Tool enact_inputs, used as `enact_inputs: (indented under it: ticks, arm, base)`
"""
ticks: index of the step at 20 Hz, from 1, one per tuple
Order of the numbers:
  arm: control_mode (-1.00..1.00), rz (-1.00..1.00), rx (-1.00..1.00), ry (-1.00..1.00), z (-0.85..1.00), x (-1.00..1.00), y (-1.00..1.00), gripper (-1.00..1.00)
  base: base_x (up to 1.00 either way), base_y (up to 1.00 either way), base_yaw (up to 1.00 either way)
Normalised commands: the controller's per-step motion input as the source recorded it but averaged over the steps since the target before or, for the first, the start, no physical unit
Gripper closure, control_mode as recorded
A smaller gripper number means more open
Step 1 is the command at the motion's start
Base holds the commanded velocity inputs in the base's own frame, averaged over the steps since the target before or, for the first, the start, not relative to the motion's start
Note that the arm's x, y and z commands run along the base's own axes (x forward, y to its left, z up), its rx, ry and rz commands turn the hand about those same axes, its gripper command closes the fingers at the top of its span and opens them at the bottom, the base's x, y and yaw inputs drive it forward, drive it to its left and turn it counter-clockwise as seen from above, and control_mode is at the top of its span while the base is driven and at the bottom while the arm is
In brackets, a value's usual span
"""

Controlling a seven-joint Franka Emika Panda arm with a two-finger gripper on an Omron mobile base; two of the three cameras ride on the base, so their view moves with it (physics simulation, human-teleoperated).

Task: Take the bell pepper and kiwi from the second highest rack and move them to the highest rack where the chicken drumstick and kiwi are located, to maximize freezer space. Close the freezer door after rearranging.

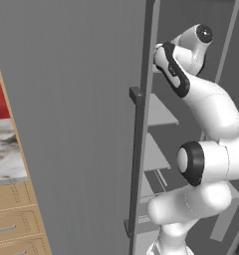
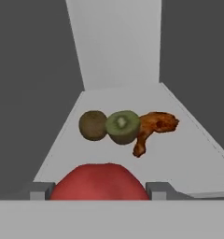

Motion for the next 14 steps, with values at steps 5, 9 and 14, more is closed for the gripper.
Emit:
enact_inputs:
  ticks: [5, 9, 14]
  arm:
    - [-1.00, 0.00, 0.00, 0.00, -0.04, 0.69, -0.22, 1.00]
    - [-1.00, 0.00, 0.00, 0.00, -0.05, 0.69, -0.17, 1.00]
    - [-1.00, 0.00, 0.00, 0.00, -0.03, 0.40, -0.02, 1.00]
  base:
    - [0.00, 0.00, 0.00]
    - [0.00, 0.00, 0.00]
    - [0.00, 0.00, 0.00]
